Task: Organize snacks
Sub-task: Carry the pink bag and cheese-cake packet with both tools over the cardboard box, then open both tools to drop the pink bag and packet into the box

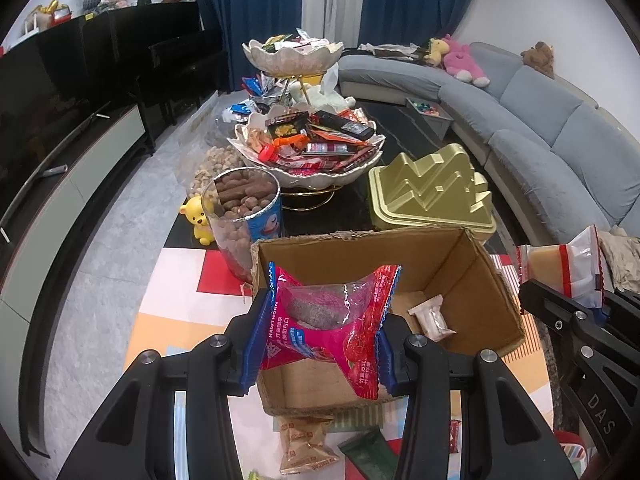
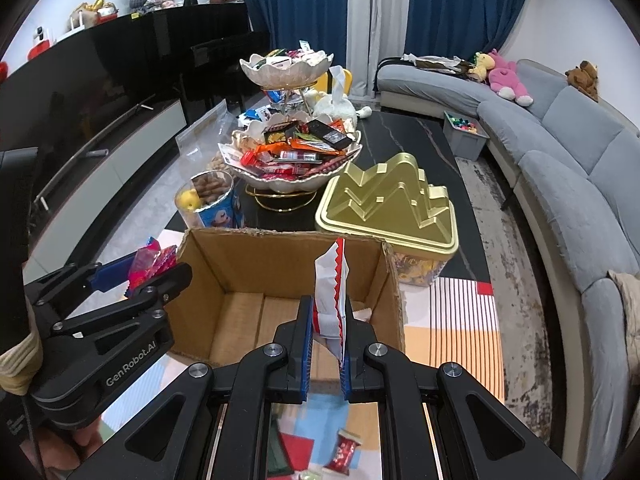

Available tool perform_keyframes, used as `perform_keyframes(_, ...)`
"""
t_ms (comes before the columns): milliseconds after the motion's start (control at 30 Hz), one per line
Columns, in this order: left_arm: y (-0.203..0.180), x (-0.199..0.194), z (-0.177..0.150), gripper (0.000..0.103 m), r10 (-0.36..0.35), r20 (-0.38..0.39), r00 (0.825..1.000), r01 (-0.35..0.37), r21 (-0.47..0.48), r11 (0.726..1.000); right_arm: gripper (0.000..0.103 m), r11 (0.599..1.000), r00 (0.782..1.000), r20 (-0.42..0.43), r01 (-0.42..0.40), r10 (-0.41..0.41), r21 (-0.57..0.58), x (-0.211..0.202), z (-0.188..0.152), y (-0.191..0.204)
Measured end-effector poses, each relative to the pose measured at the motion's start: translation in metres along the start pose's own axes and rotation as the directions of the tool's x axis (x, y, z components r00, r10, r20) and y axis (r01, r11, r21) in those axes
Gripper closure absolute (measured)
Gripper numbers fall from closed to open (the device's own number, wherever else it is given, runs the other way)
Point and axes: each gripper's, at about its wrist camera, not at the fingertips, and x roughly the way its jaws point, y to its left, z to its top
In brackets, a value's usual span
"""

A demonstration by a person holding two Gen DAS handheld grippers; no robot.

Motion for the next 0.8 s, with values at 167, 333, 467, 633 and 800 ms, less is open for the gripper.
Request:
perform_keyframes(167,0.002,0.011,0.0,0.057,0.008,-0.021,1.0,-0.008,-0.005,1.0,0.091,1.0,1.0,-0.014,0.003,-0.003,0.003,0.012,0.004,0.0)
perform_keyframes(333,0.004,0.019,0.001,0.056,0.002,-0.037,0.999,-0.002,-0.011,1.0,0.091,1.0,1.0,-0.02,0.001,-0.001,-0.001,0.019,0.01,0.0)
perform_keyframes(467,0.004,0.022,0.002,0.051,0.0,-0.042,0.999,0.0,-0.013,1.0,0.09,1.0,1.0,-0.018,-0.015,0.015,0.0,0.024,0.013,-0.001)
perform_keyframes(633,0.007,0.022,0.003,0.038,0.013,-0.033,0.999,-0.013,-0.016,1.0,0.051,1.0,1.0,0.005,0.003,-0.003,0.0,0.02,0.017,-0.004)
perform_keyframes(800,0.01,0.016,0.005,0.026,0.029,-0.019,0.999,-0.029,-0.019,0.999,0.037,0.999,0.999,0.033,0.036,-0.036,0.006,0.012,0.02,-0.006)
